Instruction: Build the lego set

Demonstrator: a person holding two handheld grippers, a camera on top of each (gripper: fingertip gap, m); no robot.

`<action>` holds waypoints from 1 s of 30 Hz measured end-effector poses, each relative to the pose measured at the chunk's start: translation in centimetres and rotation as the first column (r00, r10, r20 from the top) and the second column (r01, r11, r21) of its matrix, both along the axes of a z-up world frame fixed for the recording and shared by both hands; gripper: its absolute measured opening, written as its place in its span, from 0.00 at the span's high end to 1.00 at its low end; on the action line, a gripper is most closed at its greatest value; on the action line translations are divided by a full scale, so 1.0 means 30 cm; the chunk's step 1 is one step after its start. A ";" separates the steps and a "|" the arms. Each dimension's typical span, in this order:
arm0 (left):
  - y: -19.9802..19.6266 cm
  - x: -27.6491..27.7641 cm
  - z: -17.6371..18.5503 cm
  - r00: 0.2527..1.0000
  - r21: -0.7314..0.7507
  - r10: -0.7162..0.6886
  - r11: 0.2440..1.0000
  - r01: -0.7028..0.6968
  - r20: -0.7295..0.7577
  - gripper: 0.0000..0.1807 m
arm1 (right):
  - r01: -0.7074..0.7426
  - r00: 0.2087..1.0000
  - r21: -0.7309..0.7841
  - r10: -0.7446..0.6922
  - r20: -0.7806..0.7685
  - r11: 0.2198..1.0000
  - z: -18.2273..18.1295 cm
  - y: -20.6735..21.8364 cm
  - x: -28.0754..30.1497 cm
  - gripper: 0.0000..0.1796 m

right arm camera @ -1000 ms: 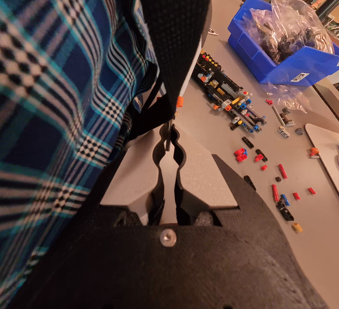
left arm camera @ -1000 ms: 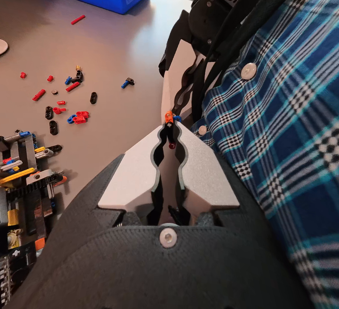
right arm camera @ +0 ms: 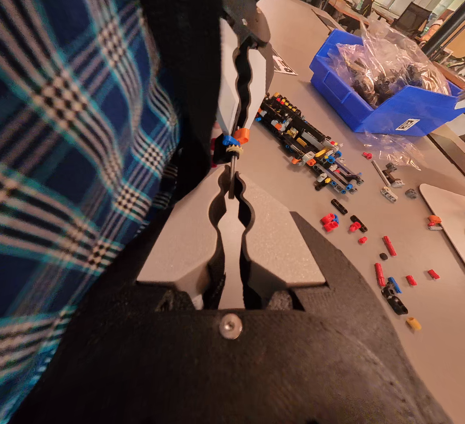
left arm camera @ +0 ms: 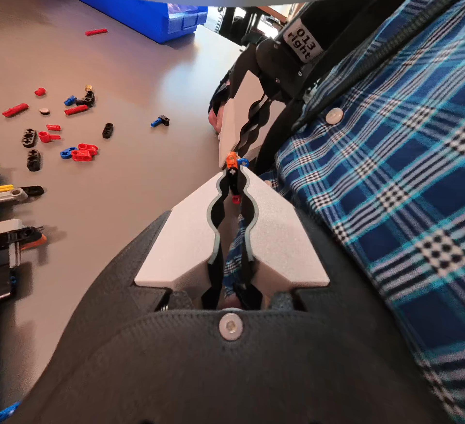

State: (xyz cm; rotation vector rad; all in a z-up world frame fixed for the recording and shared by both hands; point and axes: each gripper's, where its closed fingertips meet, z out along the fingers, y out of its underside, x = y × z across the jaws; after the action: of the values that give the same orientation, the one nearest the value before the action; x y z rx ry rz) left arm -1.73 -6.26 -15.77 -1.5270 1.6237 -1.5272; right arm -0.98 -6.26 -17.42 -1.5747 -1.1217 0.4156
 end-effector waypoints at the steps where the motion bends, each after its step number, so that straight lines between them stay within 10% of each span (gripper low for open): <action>1: 0.004 0.003 0.001 1.000 -0.012 0.007 1.000 -0.007 0.004 0.97 | 0.002 1.000 -0.015 -0.002 -0.010 1.000 0.001 0.005 0.001 0.99; 22: 0.070 0.037 -0.007 0.997 -0.162 0.072 0.984 -0.070 0.010 0.97 | 0.119 0.993 -0.116 -0.121 -0.011 0.986 0.031 0.084 0.038 0.87; 30: 0.095 0.063 -0.031 0.986 0.309 0.162 0.936 -0.169 0.050 0.97 | 0.327 0.925 -0.325 -0.372 -0.083 0.887 0.049 0.129 0.110 0.68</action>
State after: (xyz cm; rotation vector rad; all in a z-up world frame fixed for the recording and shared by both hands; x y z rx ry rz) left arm 0.15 -3.42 -16.69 -1.4233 1.5894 -1.1327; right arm 2.33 -2.39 -15.94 -1.9436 -0.6605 0.4644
